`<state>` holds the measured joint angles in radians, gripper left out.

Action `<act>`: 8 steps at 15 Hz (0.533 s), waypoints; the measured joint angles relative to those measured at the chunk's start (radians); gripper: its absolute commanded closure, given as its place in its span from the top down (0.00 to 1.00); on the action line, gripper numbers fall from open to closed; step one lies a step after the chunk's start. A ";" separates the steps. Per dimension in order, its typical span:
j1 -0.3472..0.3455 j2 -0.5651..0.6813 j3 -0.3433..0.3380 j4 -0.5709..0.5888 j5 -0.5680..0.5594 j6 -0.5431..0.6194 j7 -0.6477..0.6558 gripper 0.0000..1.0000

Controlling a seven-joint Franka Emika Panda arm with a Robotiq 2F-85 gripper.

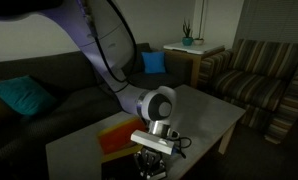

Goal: Move the black book closer to the red book

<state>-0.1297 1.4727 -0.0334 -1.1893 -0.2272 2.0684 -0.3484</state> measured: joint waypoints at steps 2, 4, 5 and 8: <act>0.000 0.000 0.004 0.000 0.000 0.000 -0.032 0.00; 0.001 0.000 0.006 0.001 -0.001 0.002 -0.071 0.00; 0.001 0.000 0.008 0.001 -0.001 0.002 -0.093 0.00; 0.000 0.000 0.017 0.003 -0.001 0.006 -0.160 0.00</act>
<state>-0.1299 1.4727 -0.0163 -1.1862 -0.2283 2.0748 -0.5089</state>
